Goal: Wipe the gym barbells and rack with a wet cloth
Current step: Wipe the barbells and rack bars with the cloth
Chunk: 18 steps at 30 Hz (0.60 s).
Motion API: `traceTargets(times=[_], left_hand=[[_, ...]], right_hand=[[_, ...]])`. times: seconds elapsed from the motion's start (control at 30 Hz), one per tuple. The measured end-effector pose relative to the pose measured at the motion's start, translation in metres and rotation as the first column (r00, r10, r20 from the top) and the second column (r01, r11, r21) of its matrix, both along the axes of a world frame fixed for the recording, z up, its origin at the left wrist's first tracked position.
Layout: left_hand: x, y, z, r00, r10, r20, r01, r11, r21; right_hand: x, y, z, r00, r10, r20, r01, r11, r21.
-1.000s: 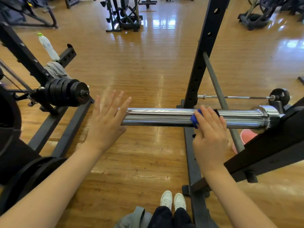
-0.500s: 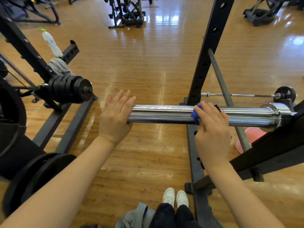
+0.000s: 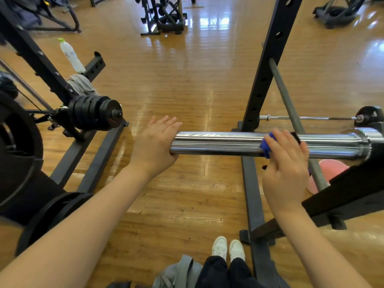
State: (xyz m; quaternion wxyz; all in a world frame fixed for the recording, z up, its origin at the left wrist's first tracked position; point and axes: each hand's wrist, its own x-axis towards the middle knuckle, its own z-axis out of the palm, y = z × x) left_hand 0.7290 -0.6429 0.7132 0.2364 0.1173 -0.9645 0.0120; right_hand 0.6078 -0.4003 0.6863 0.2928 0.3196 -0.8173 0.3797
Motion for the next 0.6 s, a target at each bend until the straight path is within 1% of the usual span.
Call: traceTargets(times=[0.07,0.1,0.17,0.23,0.3,0.37,0.5,0.53,0.6], left_hand=[[-0.001,-0.002,0.005,0.998,-0.013,0.064,0.011,0.999,0.039],[-0.001,-0.002,0.006,0.997,-0.016,0.081,0.011,0.999,0.051],[0.0,-0.001,0.008,0.996,-0.012,0.091,0.007,0.998,0.057],[0.0,-0.001,0.008,0.996,-0.012,0.092,0.006,0.998,0.064],[-0.001,0.0,0.007,0.996,-0.014,0.092,0.008,0.998,0.064],[0.0,-0.001,0.007,0.995,-0.023,0.096,0.016,0.998,0.063],[-0.001,-0.002,0.007,0.997,-0.037,0.075,0.033,0.998,0.053],[-0.001,-0.002,0.007,0.997,-0.038,0.072,0.035,0.998,0.049],[0.0,-0.001,0.008,0.996,-0.039,0.075,0.035,0.998,0.051]], right_hand=[[0.006,-0.018,0.001,0.999,-0.041,0.017,0.041,0.998,-0.043],[0.011,-0.027,-0.001,1.0,-0.028,0.0,0.028,0.998,-0.051],[0.019,-0.034,-0.009,0.996,0.045,-0.078,-0.047,0.999,-0.024],[0.015,-0.025,-0.018,0.976,0.147,-0.163,-0.142,0.989,0.041],[0.006,-0.009,-0.023,0.959,0.194,-0.204,-0.181,0.98,0.081],[0.001,0.002,-0.024,0.972,0.143,-0.188,-0.138,0.99,0.044],[0.013,-0.024,-0.018,0.998,-0.042,-0.037,0.036,0.99,-0.137],[0.019,-0.035,-0.017,0.998,-0.043,-0.036,0.037,0.987,-0.159],[0.028,-0.048,-0.021,0.994,0.048,-0.102,-0.06,0.991,-0.116]])
